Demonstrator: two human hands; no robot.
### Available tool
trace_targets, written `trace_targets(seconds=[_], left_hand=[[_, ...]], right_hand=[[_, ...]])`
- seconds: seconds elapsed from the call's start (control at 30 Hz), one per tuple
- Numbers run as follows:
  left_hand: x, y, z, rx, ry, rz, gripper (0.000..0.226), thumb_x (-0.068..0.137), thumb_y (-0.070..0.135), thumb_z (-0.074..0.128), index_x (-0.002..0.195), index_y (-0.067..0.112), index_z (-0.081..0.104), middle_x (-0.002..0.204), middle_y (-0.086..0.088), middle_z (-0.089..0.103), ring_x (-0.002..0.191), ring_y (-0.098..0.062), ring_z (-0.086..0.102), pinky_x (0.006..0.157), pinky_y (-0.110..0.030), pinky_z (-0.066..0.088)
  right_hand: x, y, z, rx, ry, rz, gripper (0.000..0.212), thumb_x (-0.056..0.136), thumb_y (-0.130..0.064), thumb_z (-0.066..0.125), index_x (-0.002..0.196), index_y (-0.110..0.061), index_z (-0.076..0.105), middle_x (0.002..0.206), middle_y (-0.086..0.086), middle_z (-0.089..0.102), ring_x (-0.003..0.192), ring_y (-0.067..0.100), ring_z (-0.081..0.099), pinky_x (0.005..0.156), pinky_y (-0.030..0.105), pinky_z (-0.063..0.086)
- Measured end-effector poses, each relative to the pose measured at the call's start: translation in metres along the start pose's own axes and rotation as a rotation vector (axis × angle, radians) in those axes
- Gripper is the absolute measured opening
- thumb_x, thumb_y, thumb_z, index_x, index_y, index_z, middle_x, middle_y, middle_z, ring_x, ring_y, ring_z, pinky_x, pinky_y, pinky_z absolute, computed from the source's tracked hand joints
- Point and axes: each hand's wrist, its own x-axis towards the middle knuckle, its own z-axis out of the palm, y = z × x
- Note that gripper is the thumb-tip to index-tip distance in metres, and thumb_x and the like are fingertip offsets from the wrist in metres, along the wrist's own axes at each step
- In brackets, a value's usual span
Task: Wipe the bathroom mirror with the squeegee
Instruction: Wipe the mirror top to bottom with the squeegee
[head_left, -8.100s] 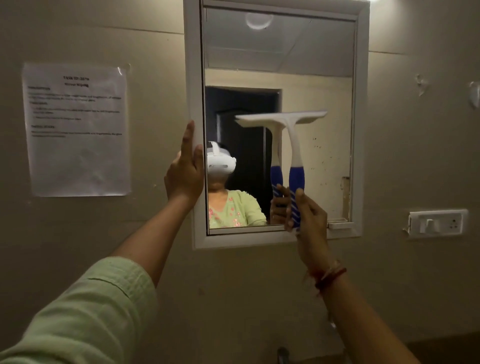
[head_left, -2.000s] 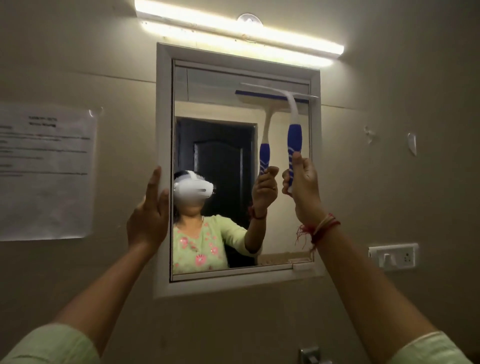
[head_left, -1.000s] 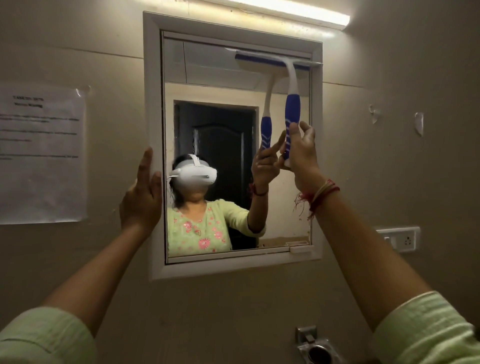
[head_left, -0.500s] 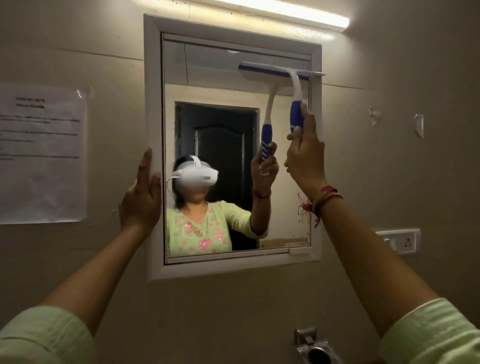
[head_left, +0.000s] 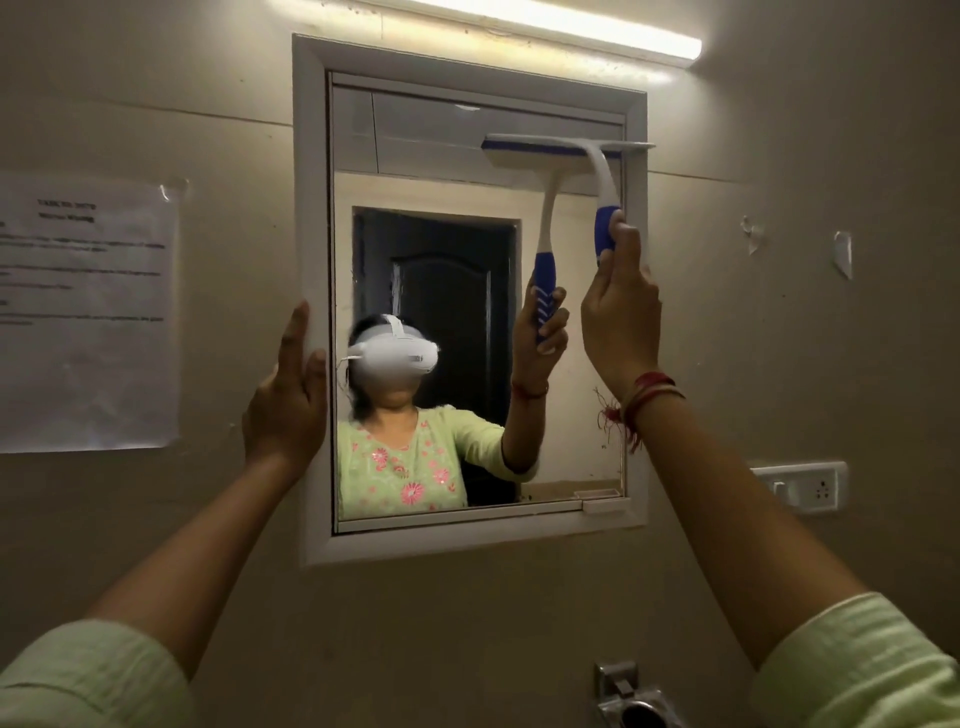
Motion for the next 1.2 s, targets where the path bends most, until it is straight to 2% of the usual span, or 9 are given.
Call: trace_targets(seconds=[0.2, 0.37, 0.53, 0.73, 0.87, 0.93, 1.0, 1.07, 1.2], left_hand=[[0.000, 0.000, -0.001, 0.003, 0.010, -0.001, 0.050, 0.093, 0.048, 0.023, 0.141, 0.048, 0.009, 0.082, -0.030, 0.062, 0.067, -0.046, 0.058, 0.057, -0.038, 0.036], [0.000, -0.001, 0.000, -0.009, 0.011, 0.005, 0.050, 0.093, 0.049, 0.023, 0.141, 0.047, 0.009, 0.079, -0.029, 0.062, 0.064, -0.044, 0.058, 0.055, -0.037, 0.036], [0.000, -0.002, -0.001, -0.019, -0.008, 0.003, 0.052, 0.093, 0.049, 0.022, 0.143, 0.043, 0.009, 0.068, -0.023, 0.058, 0.056, -0.037, 0.055, 0.053, -0.035, 0.036], [0.000, 0.000, -0.002, -0.013, -0.002, 0.008, 0.049, 0.095, 0.046, 0.024, 0.142, 0.044, 0.011, 0.084, -0.029, 0.062, 0.067, -0.044, 0.058, 0.058, -0.039, 0.038], [0.000, 0.002, -0.002, -0.020, 0.001, 0.011, 0.050, 0.094, 0.046, 0.024, 0.143, 0.042, 0.013, 0.082, -0.028, 0.061, 0.066, -0.043, 0.058, 0.058, -0.040, 0.038], [0.001, 0.001, -0.002, -0.030, 0.002, 0.015, 0.049, 0.095, 0.045, 0.025, 0.143, 0.043, 0.012, 0.081, -0.028, 0.061, 0.065, -0.042, 0.058, 0.058, -0.042, 0.041], [0.001, 0.001, -0.002, -0.036, 0.001, 0.023, 0.049, 0.096, 0.044, 0.026, 0.143, 0.042, 0.012, 0.080, -0.028, 0.061, 0.063, -0.041, 0.058, 0.057, -0.041, 0.042], [0.000, 0.000, -0.002, -0.038, 0.001, 0.018, 0.050, 0.094, 0.046, 0.025, 0.143, 0.042, 0.013, 0.080, -0.027, 0.061, 0.063, -0.041, 0.057, 0.056, -0.040, 0.040], [0.001, -0.001, -0.001, -0.030, 0.000, 0.010, 0.051, 0.093, 0.047, 0.024, 0.143, 0.042, 0.012, 0.077, -0.025, 0.061, 0.062, -0.041, 0.057, 0.055, -0.035, 0.036]], right_hand=[[-0.063, 0.017, -0.004, 0.033, -0.067, 0.028, 0.048, 0.093, -0.032, 0.033, 0.134, -0.007, 0.039, 0.104, 0.019, 0.062, 0.077, 0.019, 0.061, 0.065, 0.011, 0.039], [-0.068, 0.013, -0.006, 0.067, -0.090, 0.029, 0.042, 0.096, -0.022, 0.038, 0.135, -0.007, 0.038, 0.112, 0.020, 0.061, 0.086, 0.025, 0.064, 0.073, 0.023, 0.045], [-0.015, -0.011, 0.007, 0.137, -0.059, -0.020, 0.044, 0.094, -0.026, 0.037, 0.133, -0.007, 0.038, 0.099, 0.017, 0.063, 0.068, 0.006, 0.053, 0.061, 0.006, 0.039], [-0.010, -0.011, 0.017, 0.143, -0.049, 0.014, 0.036, 0.098, -0.019, 0.038, 0.132, -0.009, 0.038, 0.103, 0.014, 0.063, 0.067, -0.001, 0.053, 0.055, 0.002, 0.039], [-0.046, -0.002, 0.009, 0.161, -0.077, 0.012, 0.040, 0.096, -0.019, 0.040, 0.134, -0.007, 0.037, 0.110, 0.020, 0.062, 0.079, 0.020, 0.062, 0.070, 0.016, 0.048], [-0.039, -0.005, 0.010, 0.168, -0.060, 0.005, 0.039, 0.096, -0.018, 0.040, 0.133, -0.005, 0.038, 0.106, 0.016, 0.062, 0.076, 0.013, 0.060, 0.068, 0.010, 0.045], [-0.020, -0.011, 0.014, 0.178, -0.035, -0.003, 0.036, 0.097, -0.016, 0.039, 0.130, -0.003, 0.040, 0.092, 0.006, 0.058, 0.062, 0.000, 0.053, 0.055, 0.002, 0.043], [-0.003, -0.015, 0.017, 0.182, -0.020, -0.013, 0.034, 0.097, -0.016, 0.038, 0.129, -0.003, 0.041, 0.090, 0.001, 0.054, 0.056, -0.003, 0.048, 0.056, -0.003, 0.040], [-0.018, -0.007, 0.017, 0.169, -0.036, 0.006, 0.038, 0.097, -0.019, 0.037, 0.133, -0.006, 0.038, 0.097, 0.007, 0.060, 0.061, -0.004, 0.049, 0.057, 0.003, 0.040]])
